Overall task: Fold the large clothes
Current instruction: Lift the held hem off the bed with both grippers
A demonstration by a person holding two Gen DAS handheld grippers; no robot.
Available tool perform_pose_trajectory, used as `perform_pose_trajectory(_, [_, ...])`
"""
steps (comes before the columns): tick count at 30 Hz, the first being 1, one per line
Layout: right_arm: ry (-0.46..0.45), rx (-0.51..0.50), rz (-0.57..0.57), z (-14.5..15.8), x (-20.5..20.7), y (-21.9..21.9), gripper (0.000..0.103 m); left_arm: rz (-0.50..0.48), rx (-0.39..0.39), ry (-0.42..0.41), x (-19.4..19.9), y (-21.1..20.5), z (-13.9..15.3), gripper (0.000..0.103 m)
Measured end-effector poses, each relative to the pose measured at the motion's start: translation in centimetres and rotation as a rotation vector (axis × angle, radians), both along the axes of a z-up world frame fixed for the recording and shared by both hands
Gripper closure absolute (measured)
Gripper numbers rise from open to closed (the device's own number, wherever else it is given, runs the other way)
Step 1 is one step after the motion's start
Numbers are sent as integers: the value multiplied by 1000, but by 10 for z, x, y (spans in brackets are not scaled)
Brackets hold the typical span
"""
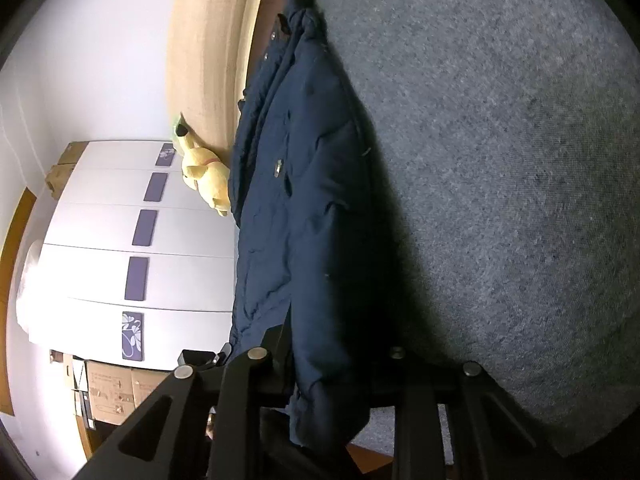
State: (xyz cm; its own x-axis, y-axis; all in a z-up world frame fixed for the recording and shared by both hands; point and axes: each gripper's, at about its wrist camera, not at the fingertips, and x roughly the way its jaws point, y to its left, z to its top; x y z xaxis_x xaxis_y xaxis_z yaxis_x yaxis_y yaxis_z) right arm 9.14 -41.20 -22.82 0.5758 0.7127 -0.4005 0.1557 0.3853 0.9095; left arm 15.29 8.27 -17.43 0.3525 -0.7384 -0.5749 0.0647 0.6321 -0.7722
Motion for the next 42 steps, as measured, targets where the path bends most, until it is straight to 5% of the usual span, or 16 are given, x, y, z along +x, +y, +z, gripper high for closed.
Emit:
perform_pose_trajectory(5, [10,-28,14,3,7,6,77,-2,13,-11,-3,-3,3,34])
perform_pose_trajectory(7, [11,-37,9,6,7,5,83,9,112,-9,-5,-5,4,70])
perform_pose_trajectory(12, [-5,-113,12,19,6,12,87,17,143,1,-9,1,3,84])
perform_pose_trajectory(31, [-22,-243,61,45,3,36,89,19,245,-34,-32,1,20,89])
perform_pose_trajectory(42, [-2,-318,101,44,10,49,89,-7,434,-87,-44,-17,33,89])
